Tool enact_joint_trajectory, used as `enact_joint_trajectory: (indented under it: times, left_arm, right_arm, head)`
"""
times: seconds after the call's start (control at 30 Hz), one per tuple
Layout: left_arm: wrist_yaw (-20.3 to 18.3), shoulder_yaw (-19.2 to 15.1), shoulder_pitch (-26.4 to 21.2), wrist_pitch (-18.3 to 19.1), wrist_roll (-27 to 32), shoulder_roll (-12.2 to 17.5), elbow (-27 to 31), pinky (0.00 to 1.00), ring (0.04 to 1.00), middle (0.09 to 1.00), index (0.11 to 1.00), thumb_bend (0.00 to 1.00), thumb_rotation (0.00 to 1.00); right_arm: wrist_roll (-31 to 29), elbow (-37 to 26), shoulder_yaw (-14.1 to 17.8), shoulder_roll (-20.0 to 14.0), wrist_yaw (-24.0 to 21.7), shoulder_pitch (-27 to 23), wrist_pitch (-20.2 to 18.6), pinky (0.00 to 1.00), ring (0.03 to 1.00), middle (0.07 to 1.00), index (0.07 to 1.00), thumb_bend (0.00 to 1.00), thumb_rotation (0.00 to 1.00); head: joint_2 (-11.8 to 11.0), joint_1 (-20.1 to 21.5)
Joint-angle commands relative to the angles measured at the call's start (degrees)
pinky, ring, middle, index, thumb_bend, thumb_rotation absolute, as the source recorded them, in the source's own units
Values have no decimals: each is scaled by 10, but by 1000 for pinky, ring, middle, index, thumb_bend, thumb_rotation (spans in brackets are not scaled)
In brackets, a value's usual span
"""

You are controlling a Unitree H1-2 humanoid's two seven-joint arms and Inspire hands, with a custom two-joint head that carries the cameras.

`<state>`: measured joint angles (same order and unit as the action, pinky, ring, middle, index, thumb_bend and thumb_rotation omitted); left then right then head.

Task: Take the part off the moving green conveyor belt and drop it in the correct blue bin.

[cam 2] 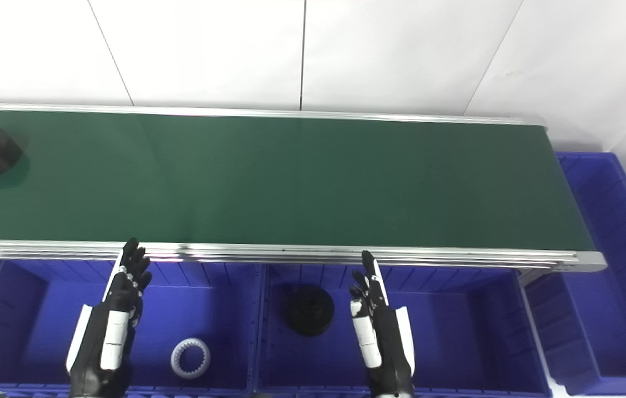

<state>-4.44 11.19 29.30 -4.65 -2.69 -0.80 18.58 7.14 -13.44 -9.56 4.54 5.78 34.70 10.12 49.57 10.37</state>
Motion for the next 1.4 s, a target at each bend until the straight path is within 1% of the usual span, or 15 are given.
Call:
enact_joint_trajectory:
  times: [0.0, 0.17, 0.2, 0.23, 0.27, 0.3, 0.33, 0.37, 0.4, 0.5, 0.53, 0.57, 0.63, 0.8, 1.37]
  left_arm:
    - [-1, 3, -2, -23, 3, 2, 8, 1000, 1000, 1000, 1000, 619, 955]
    - [-1, 3, -2, -25, 2, 2, 4, 1000, 1000, 1000, 1000, 615, 960]
    - [-1, 3, -1, -25, 2, 1, 3, 1000, 1000, 1000, 1000, 614, 959]
    - [0, 3, -1, -25, 2, 0, 1, 1000, 1000, 1000, 1000, 615, 957]
    - [0, 5, 0, -24, 1, 0, 0, 1000, 1000, 1000, 1000, 616, 955]
    - [0, 6, 1, -24, 0, 0, -2, 1000, 1000, 1000, 1000, 616, 959]
    - [0, 7, 2, -29, 0, -1, -7, 1000, 1000, 1000, 1000, 616, 961]
    - [0, 8, 3, -32, -1, -2, -11, 1000, 1000, 1000, 1000, 612, 958]
    - [1, 9, 4, -41, 0, -4, -19, 1000, 1000, 1000, 1000, 609, 957]
    - [2, 12, 5, -63, 0, -7, -42, 1000, 1000, 1000, 1000, 601, 941]
    - [3, 13, 4, -72, -1, -8, -52, 1000, 1000, 1000, 1000, 600, 939]
    - [4, 14, 3, -78, -4, -9, -58, 1000, 1000, 1000, 1000, 605, 938]
    - [7, 16, 1, -90, -9, -11, -72, 1000, 1000, 1000, 1000, 616, 941]
    - [12, 16, -4, -100, -12, -18, -86, 1000, 1000, 1000, 1000, 661, 912]
    - [11, 9, -6, -102, -12, -12, -89, 1000, 1000, 1000, 1000, 622, 933]
  right_arm:
    - [1, -6, -2, 6, -1, 0, 12, 892, 951, 1000, 993, 758, 1000]
    - [-1, -1, -2, 5, -2, -1, 16, 898, 952, 1000, 996, 757, 1000]
    - [-1, 1, -1, 4, -2, -1, 18, 897, 951, 1000, 996, 756, 1000]
    - [-1, 3, -1, 4, -2, -1, 19, 896, 951, 1000, 995, 753, 1000]
    - [-2, 6, 0, 2, -2, 0, 23, 895, 951, 1000, 995, 752, 1000]
    - [-4, 9, 0, 1, -2, 0, 25, 895, 952, 1000, 994, 756, 1000]
    - [-7, 14, 2, 0, -3, 1, 30, 896, 953, 1000, 994, 757, 1000]
    - [-9, 19, 3, -1, -3, 1, 34, 895, 953, 1000, 994, 757, 1000]
    - [-7, 27, 4, -4, -2, 1, 40, 894, 953, 1000, 993, 756, 1000]
    - [-10, 44, 8, -10, -3, 0, 54, 885, 952, 1000, 999, 774, 1000]
    - [-15, 51, 9, -12, -5, -1, 59, 890, 956, 1000, 1000, 771, 1000]
    - [-16, 56, 10, -13, -6, -2, 61, 891, 956, 1000, 1000, 772, 1000]
    - [-10, 66, 13, -15, -2, -5, 65, 880, 949, 1000, 1000, 776, 1000]
    - [-11, 85, 19, -15, -1, -13, 75, 872, 944, 1000, 1000, 772, 1000]
    - [-23, 105, 12, -9, -7, -19, 95, 893, 946, 1000, 1000, 753, 1000]
  head:
    - [-1, 0]
    - [-8, -3]
    - [-19, -11]
    - [-19, -11]
    - [-31, -21]
    - [-33, -23]
    - [-50, -34]
    - [-53, -36]
    - [-73, -47]
    - [-96, -58]
    - [-116, -66]
    - [-116, -66]
    - [-134, -72]
    - [-143, -67]
    - [-153, -47]
